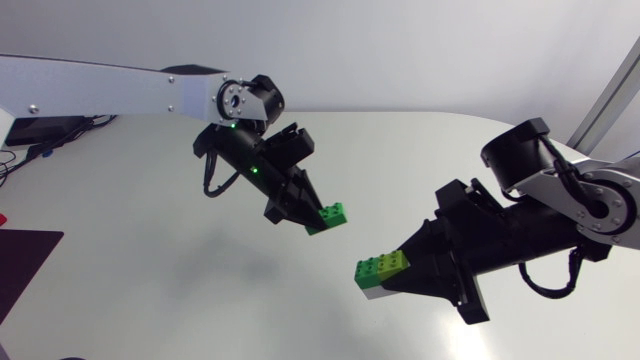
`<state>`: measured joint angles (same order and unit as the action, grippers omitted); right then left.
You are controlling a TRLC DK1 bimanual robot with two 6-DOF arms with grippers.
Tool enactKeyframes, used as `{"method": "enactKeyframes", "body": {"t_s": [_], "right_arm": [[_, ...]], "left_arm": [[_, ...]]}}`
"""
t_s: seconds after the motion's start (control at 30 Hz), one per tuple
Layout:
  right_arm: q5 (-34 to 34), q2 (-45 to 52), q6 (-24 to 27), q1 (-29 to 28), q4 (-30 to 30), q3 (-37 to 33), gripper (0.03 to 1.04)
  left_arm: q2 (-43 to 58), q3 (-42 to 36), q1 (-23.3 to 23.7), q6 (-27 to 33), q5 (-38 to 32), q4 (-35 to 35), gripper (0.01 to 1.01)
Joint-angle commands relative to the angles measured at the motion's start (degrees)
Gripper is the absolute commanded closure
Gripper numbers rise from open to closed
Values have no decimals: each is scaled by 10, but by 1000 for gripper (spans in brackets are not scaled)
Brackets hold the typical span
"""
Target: Disassemble duplo
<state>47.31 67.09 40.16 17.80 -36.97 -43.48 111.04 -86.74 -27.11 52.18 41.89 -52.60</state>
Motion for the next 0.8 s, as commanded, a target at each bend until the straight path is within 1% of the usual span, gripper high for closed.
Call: {"method": "enactKeyframes", "body": {"t_s": [0.0, 0.03, 0.1, 0.13, 0.2, 0.27, 0.3, 0.33, 0.37, 0.4, 0.43, 0.47, 0.53, 0.57, 0.67, 0.7, 0.77], "right_arm": [[1, -23, 15, -2, -7, 9, 805], [1, -28, 13, -1, -8, 11, 805], [-4, -28, 10, 9, -6, 12, 805], [-6, -26, 4, 15, -2, 12, 805], [-12, -22, -6, 22, 6, 10, 803], [-18, -22, -20, 33, 16, 9, 803], [-22, -21, -24, 38, 20, 9, 803], [-25, -21, -28, 41, 24, 8, 803], [-27, -21, -32, 43, 28, 7, 803], [-33, -21, -33, 46, 31, 7, 802], [-36, -19, -35, 48, 33, 5, 802], [-36, -16, -35, 48, 33, 3, 802], [-37, -12, -34, 48, 37, 2, 802], [-41, -8, -34, 47, 43, 4, 802], [-45, 11, -26, 40, 50, 5, 798], [-45, 17, -25, 38, 52, 4, 798], [-44, 24, -23, 37, 55, 3, 797]], "left_arm": [[20, 52, 10, -78, -57, 57, 808], [25, 65, 10, -100, -96, 91, 805], [41, 78, 9, -129, -154, 130, 792], [53, 80, 7, -139, -185, 138, 748], [72, 81, 6, -149, -205, 137, 664], [92, 79, 4, -159, -232, 136, 631], [96, 78, 5, -160, -233, 136, 615], [99, 78, 6, -161, -238, 137, 559], [101, 78, 6, -161, -246, 136, 470], [101, 79, 6, -161, -247, 136, 354], [95, 80, 6, -161, -247, 136, 231], [88, 80, 6, -161, -247, 136, 195], [61, 79, 4, -162, -240, 131, 156], [37, 76, 4, -164, -212, 124, 123], [-21, 57, -1, -151, -113, 64, 115], [-43, 55, -12, -138, -88, 43, 115], [-76, 55, -29, -125, -63, 26, 116]]}}
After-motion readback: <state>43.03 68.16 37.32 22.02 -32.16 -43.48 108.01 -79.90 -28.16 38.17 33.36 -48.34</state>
